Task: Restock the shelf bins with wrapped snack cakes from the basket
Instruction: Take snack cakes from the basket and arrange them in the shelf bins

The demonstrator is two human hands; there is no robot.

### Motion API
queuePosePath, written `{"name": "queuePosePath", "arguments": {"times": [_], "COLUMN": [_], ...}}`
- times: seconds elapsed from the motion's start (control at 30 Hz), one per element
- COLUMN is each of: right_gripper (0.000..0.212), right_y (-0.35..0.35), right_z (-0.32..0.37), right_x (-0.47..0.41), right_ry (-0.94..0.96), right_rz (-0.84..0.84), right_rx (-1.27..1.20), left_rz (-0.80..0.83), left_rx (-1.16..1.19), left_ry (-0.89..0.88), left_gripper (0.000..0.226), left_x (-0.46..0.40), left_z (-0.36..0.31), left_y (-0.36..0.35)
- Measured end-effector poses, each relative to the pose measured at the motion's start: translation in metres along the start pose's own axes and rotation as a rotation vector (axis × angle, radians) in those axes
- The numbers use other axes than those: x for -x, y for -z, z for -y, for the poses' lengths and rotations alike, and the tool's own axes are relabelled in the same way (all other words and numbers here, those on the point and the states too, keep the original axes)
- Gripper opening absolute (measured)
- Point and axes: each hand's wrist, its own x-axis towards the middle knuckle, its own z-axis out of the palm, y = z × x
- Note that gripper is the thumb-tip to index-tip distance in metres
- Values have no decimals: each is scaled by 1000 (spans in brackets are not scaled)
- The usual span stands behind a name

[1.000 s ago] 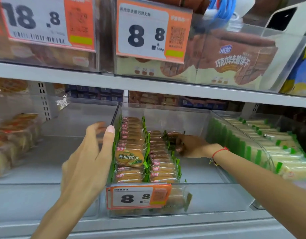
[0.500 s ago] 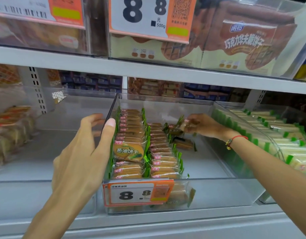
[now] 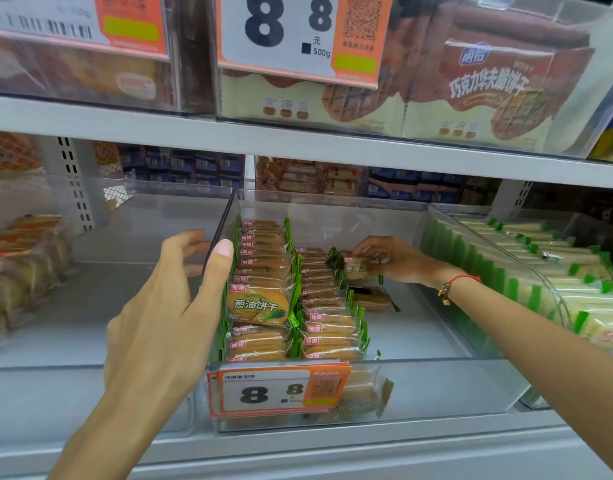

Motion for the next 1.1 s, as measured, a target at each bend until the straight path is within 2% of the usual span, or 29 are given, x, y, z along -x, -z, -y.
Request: {"name": "queuePosePath", "arguments": {"times": [0.2, 0.43, 0.57, 0.63, 0.67, 0.73, 0.8, 0.87, 0.97, 1.03, 1.1], "right_gripper": [24, 15, 8, 8, 13, 36, 58, 56, 29, 29, 24], "right_y": [-9, -18, -19, -12, -6, 6, 10, 6, 5, 9, 5], "right_z": [-5, 4, 7, 15, 19, 22, 15, 3, -2, 0, -2], "right_x": [-7, -6, -9, -4, 0, 10, 21, 27, 24, 20, 14], "right_ry": [42, 137, 127, 120, 78, -53, -154, -164, -87, -109, -138], "right_rz": [-254, -293, -376, -297, -169, 159, 365, 372, 247, 202, 79], "right_rx": [388, 328, 517, 562, 511, 407, 433, 449, 362, 220, 77], "left_rz": [0, 1, -11, -15, -11, 6, 10, 9, 15, 21, 17], "left_rx": [-12, -21, -37, -27, -21, -12, -9, -2, 3, 1, -2], "left_ry": [3, 6, -8, -11, -7, 5, 11, 12, 17, 15, 11], "left_gripper": [65, 65, 65, 63, 61, 61, 62, 61, 58, 57, 56], "left_x": [1, 1, 1, 2, 2, 2, 2, 2, 3, 2, 3], "left_z": [-1, 0, -1, -2, -3, -3, -3, -4, -6, -6, -6], "left_y": [1, 0, 0, 1, 1, 2, 3, 4, 4, 5, 5]}}
